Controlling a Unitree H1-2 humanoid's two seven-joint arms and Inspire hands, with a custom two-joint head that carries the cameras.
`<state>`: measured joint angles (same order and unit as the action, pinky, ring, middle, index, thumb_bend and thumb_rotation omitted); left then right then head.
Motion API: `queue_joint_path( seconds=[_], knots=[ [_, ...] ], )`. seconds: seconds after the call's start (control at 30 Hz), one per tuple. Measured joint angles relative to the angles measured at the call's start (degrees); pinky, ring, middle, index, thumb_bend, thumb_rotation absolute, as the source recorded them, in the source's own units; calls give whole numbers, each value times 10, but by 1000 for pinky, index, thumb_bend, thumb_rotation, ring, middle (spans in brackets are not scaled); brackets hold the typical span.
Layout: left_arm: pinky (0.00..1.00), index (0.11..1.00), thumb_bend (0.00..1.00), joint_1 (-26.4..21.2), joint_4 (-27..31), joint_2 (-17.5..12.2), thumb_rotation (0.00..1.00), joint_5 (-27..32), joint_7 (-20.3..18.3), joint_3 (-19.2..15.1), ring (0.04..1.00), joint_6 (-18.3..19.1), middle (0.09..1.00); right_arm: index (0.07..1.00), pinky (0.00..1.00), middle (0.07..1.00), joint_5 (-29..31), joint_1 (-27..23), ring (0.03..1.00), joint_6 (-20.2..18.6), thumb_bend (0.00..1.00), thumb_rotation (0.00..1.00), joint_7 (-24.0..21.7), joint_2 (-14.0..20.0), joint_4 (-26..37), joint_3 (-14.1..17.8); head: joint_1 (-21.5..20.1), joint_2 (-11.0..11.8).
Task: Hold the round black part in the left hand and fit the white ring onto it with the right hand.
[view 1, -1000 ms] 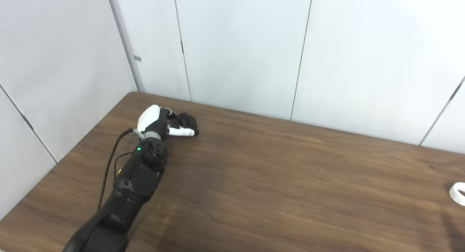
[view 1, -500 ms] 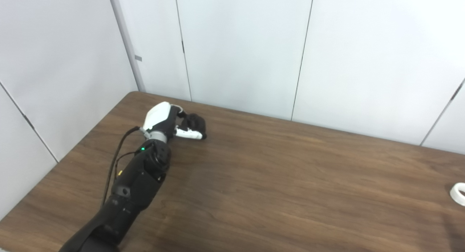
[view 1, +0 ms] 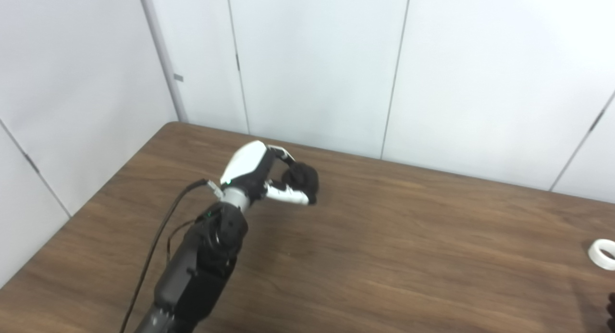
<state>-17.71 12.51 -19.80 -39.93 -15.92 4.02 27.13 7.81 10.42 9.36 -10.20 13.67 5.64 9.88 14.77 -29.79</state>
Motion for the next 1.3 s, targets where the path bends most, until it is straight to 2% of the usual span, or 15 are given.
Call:
queue_joint_path(
  seconds=[0.13, 0.27, 0.4, 0.5, 0.63, 0.83, 1.07, 1.3],
  knots=[
    [938, 482, 522, 14, 59, 4, 46, -11, -29, 16, 901, 0, 777, 997, 987, 937, -8, 3, 941, -11, 559, 1000, 7, -12, 10, -4, -19, -8],
    [986, 482, 523, 34, 122, 20, 47, -33, -72, 35, 903, 0, 770, 978, 944, 910, -23, 7, 910, -13, 570, 1000, 16, -21, 19, -8, -46, -20],
    [1000, 483, 523, 58, 162, 28, 49, -54, -94, 71, 901, -4, 770, 958, 906, 891, -40, 9, 886, -13, 600, 987, 20, -27, 25, -15, -65, -30],
    [1000, 482, 523, 69, 164, 27, 51, -68, -96, 88, 898, -14, 769, 948, 890, 886, -47, 10, 879, -13, 629, 960, 24, -29, 28, -18, -88, -39],
    [1000, 482, 522, 92, 165, 26, 52, -79, -90, 113, 883, -55, 763, 944, 887, 892, -47, 16, 882, -21, 628, 937, 27, -37, 38, -25, -102, -47],
    [1000, 483, 522, 117, 164, 34, 50, -92, -89, 147, 873, -105, 766, 959, 904, 903, -57, 21, 896, -26, 625, 965, 33, -48, 49, -37, -118, -56],
    [1000, 483, 522, 147, 137, 57, 51, -97, -65, 174, 880, -160, 763, 964, 911, 907, -66, 24, 906, -39, 621, 968, 48, -52, 61, -53, -143, -70],
    [1000, 484, 521, 172, 110, 61, 52, -110, -41, 196, 878, -217, 766, 958, 893, 898, -83, 27, 898, -59, 615, 983, 80, -54, 71, -76, -161, -83]
  ],
)
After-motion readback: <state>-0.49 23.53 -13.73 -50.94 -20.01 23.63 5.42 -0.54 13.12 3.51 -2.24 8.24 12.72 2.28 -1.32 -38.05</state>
